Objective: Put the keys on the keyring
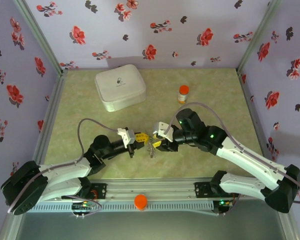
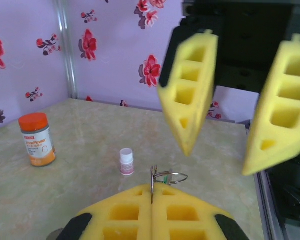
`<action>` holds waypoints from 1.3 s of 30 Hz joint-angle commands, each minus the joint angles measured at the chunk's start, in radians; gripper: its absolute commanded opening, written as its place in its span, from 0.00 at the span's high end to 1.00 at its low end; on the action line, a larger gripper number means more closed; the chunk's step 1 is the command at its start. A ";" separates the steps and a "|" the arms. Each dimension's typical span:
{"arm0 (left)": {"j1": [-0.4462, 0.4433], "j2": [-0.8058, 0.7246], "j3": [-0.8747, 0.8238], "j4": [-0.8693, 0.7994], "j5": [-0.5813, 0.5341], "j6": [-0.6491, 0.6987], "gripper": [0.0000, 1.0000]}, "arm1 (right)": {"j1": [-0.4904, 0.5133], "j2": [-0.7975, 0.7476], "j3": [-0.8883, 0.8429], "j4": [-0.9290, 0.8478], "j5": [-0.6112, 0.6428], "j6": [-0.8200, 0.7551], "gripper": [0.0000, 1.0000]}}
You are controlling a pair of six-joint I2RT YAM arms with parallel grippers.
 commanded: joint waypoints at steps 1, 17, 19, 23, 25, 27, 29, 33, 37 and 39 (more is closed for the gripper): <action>-0.004 0.009 0.006 0.109 -0.033 -0.056 1.00 | 0.007 -0.018 -0.028 0.085 0.057 0.016 0.66; -0.006 0.016 0.019 0.116 -0.027 -0.061 1.00 | 0.012 0.029 -0.019 0.112 0.077 -0.009 0.73; -0.007 0.015 0.020 0.115 -0.028 -0.057 1.00 | 0.012 0.035 -0.014 0.102 0.075 -0.012 0.70; -0.008 0.016 0.022 0.115 -0.029 -0.058 1.00 | 0.012 0.046 -0.004 0.094 0.083 -0.018 0.73; -0.009 0.014 0.023 0.115 -0.028 -0.059 1.00 | 0.012 0.045 -0.006 0.102 0.097 -0.020 0.78; -0.009 0.013 0.020 0.114 -0.029 -0.059 1.00 | 0.011 0.043 -0.005 0.103 0.098 -0.024 0.85; -0.010 0.011 0.019 0.113 -0.029 -0.056 1.00 | 0.012 0.044 -0.002 0.100 0.100 -0.028 0.93; -0.010 0.012 0.026 0.115 -0.037 -0.059 1.00 | 0.013 0.052 0.005 0.067 0.079 -0.049 1.00; -0.011 0.021 0.042 0.122 -0.046 -0.066 1.00 | 0.027 0.082 0.008 0.033 0.057 -0.069 1.00; -0.011 0.022 0.047 0.128 -0.046 -0.067 1.00 | 0.029 0.090 0.011 0.026 0.038 -0.069 1.00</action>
